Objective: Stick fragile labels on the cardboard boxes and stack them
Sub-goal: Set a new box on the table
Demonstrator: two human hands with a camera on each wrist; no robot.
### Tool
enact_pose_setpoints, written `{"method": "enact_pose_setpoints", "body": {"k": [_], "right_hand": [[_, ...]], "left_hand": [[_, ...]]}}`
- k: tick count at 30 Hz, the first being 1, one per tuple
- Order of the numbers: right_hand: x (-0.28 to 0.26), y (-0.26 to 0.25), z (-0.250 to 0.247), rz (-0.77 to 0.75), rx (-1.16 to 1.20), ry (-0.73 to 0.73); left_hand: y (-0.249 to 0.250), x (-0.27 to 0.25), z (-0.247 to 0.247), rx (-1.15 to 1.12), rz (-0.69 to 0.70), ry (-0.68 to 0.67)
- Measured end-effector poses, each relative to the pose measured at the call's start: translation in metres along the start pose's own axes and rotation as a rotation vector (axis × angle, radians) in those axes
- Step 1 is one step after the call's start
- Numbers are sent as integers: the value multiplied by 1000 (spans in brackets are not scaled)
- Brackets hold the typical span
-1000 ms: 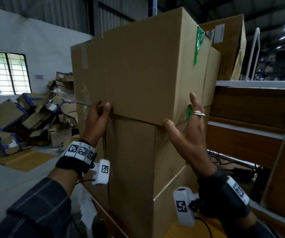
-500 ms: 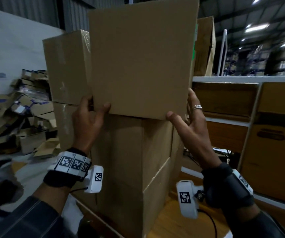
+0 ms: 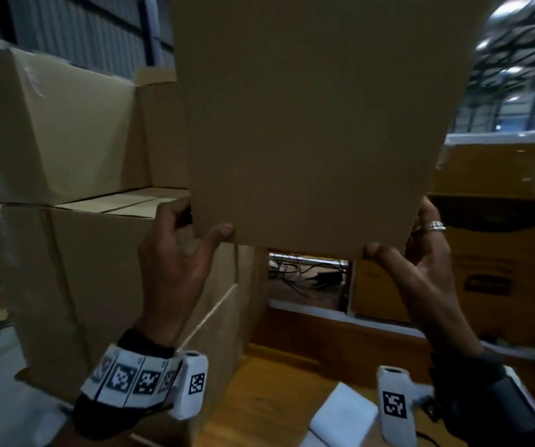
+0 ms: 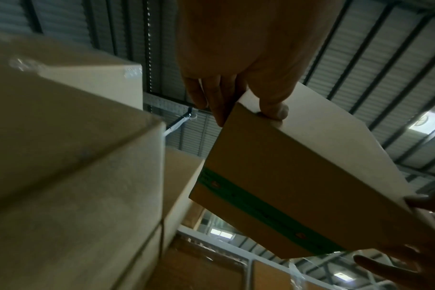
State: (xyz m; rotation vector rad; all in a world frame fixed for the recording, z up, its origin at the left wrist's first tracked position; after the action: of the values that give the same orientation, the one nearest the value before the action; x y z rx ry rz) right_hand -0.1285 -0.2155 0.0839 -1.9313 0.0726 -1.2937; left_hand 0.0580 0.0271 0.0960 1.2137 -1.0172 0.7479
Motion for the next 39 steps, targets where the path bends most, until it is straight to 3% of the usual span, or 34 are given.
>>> {"method": "enact_pose_setpoints", "body": {"k": [5, 9, 12, 18, 28, 33, 39], "right_hand": [[-38, 40, -101, 123, -122, -12], [-80, 74, -171, 242, -192, -29], [-115, 97, -216, 330, -227, -33], [-185, 169, -285, 502, -298, -75], [-299, 261, -325, 729, -360, -128], [-328, 286, -329, 818, -396, -159], [-339, 290, -331, 793, -408, -103]], "left_hand": [[17, -59, 87, -160, -192, -144], [24, -118, 153, -369, -430, -246], [29, -167, 199, -416, -474, -359], [22, -265, 273, -472, -705, -421], [12, -395, 315, -409, -903, -563], [16, -414, 321, -358, -882, -706], [10, -424, 326, -286, -871, -768]]}}
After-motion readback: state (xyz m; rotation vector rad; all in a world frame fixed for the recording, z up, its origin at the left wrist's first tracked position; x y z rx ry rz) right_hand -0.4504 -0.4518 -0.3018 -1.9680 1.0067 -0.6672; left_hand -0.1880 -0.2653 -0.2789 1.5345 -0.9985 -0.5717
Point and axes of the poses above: each hand's wrist, its own x-axis towards the middle knuckle, its own z-axis out of the palm, y = z × x, the point moved 3 cm from there along x, towards the middle knuckle, and after that the axes turned 13 degrees about -x, right-handed, at the moved point
